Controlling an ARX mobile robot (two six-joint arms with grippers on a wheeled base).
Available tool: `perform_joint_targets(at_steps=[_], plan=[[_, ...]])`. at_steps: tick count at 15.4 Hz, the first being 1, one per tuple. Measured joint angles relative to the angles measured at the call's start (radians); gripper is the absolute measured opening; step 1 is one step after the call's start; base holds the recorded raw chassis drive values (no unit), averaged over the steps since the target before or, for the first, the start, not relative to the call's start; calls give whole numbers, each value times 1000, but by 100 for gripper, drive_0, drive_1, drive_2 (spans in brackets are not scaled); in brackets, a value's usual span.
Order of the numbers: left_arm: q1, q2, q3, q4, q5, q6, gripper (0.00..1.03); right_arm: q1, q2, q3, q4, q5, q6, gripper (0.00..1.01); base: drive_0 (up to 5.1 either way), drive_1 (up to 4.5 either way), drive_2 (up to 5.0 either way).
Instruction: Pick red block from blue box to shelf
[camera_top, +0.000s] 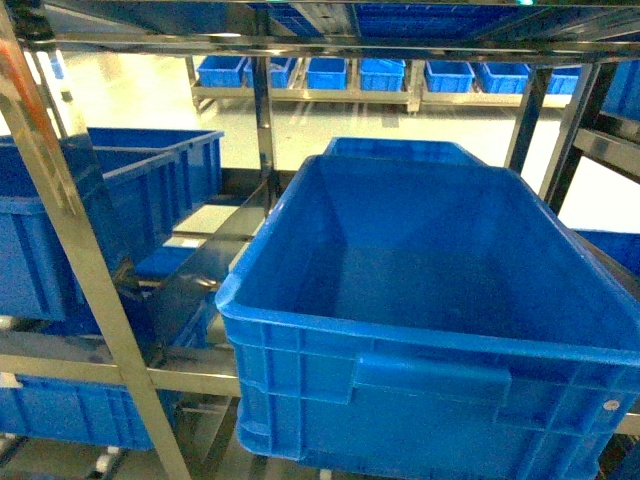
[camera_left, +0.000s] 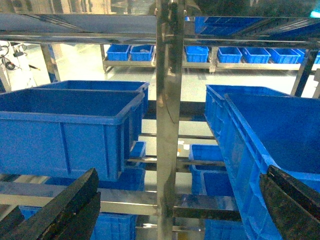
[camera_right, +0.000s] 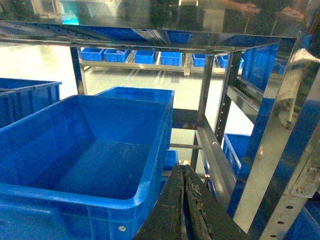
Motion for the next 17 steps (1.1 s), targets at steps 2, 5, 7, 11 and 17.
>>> perform_joint_targets(at_steps=[2,5,7,11,17], plan=[[0,0,0,0,0,0,98,0,-34,0,-35,0,0,2,0,0,0],[0,0,0,0,0,0,98,0,-202,3,-192,-1,1,2,0,0,0],[0,0,0,1,0,0,98,0,-202,0,-209,0,1,2,0,0,0],[0,0,0,0,0,0,98,0,-202,0,-212,0,1,2,0,0,0],[0,0,0,0,0,0,98,0,-202,0,-212,0,0,32,0,0,0]])
